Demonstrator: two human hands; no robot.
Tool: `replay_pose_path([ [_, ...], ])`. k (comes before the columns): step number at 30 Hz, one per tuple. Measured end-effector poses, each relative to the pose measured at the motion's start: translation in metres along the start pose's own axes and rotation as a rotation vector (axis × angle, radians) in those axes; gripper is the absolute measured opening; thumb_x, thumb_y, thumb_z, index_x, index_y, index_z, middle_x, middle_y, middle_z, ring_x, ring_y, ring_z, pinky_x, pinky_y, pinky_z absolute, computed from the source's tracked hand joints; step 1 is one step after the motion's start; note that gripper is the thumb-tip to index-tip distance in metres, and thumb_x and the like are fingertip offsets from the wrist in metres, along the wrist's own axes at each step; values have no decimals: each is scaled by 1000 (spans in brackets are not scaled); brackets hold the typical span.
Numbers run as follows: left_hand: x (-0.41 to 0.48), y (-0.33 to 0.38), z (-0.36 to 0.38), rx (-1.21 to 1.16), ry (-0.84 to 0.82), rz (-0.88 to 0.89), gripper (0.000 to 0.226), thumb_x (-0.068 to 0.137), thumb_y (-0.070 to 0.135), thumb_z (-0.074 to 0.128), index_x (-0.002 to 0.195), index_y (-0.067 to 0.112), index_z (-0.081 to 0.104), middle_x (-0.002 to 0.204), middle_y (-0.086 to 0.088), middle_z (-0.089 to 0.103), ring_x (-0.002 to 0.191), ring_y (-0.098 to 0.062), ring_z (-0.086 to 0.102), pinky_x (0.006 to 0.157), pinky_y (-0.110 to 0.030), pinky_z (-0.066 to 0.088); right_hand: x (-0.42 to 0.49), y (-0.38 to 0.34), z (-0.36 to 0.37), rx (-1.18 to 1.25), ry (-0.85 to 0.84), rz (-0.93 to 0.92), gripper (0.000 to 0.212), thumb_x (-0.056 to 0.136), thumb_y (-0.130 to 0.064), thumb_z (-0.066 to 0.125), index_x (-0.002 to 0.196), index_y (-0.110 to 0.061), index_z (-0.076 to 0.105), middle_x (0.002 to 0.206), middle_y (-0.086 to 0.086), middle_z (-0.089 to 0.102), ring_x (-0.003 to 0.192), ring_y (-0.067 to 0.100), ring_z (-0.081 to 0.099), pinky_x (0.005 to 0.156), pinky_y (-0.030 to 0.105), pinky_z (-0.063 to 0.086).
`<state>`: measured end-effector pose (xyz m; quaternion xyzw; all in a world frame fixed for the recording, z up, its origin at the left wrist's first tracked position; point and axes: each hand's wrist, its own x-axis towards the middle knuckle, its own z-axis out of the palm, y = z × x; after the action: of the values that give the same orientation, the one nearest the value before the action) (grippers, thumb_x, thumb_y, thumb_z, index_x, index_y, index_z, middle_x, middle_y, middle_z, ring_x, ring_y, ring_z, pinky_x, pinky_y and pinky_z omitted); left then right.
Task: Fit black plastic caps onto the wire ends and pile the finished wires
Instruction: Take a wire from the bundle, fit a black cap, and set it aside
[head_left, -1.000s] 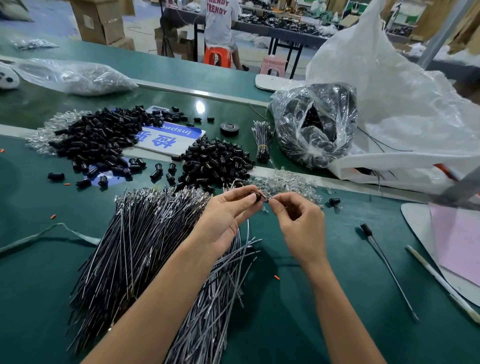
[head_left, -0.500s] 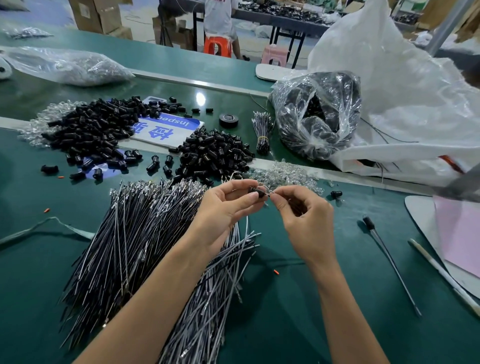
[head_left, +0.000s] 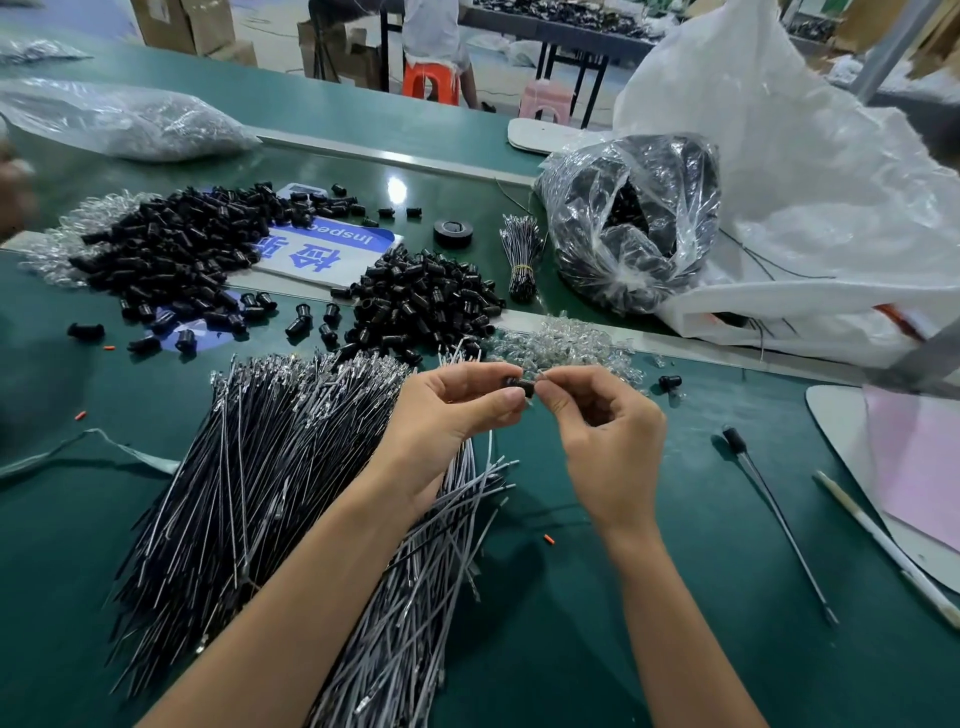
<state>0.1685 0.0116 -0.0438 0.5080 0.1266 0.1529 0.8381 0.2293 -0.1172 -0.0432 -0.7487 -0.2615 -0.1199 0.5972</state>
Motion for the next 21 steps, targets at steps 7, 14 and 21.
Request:
replay_pose_path([
  [7, 0, -1, 1, 60, 1, 10, 29, 60, 9, 78, 88, 7, 74, 80, -9, 75, 72, -17, 72, 69, -22, 57, 0, 1, -1, 50, 7, 15, 28, 82, -5, 75, 79, -33, 70, 72, -17, 70, 65, 2, 64, 64, 16, 48],
  [14, -1, -1, 1, 212, 2, 48, 20, 71, -3, 77, 86, 10, 75, 75, -6, 75, 70, -15, 72, 69, -23, 57, 0, 2, -3, 47, 10, 18, 28, 82, -5, 75, 79, -32, 70, 71, -19, 69, 64, 0, 63, 63, 14, 47],
  [21, 0, -1, -1, 347, -5, 88, 24, 73, -7, 77, 84, 14, 76, 74, -2, 75, 70, -13, 72, 68, -21, 56, -1, 4, 1, 47, -4, 80, 19, 81, -4, 76, 78, -22, 73, 68, -15, 70, 61, 1, 63, 61, 14, 47],
])
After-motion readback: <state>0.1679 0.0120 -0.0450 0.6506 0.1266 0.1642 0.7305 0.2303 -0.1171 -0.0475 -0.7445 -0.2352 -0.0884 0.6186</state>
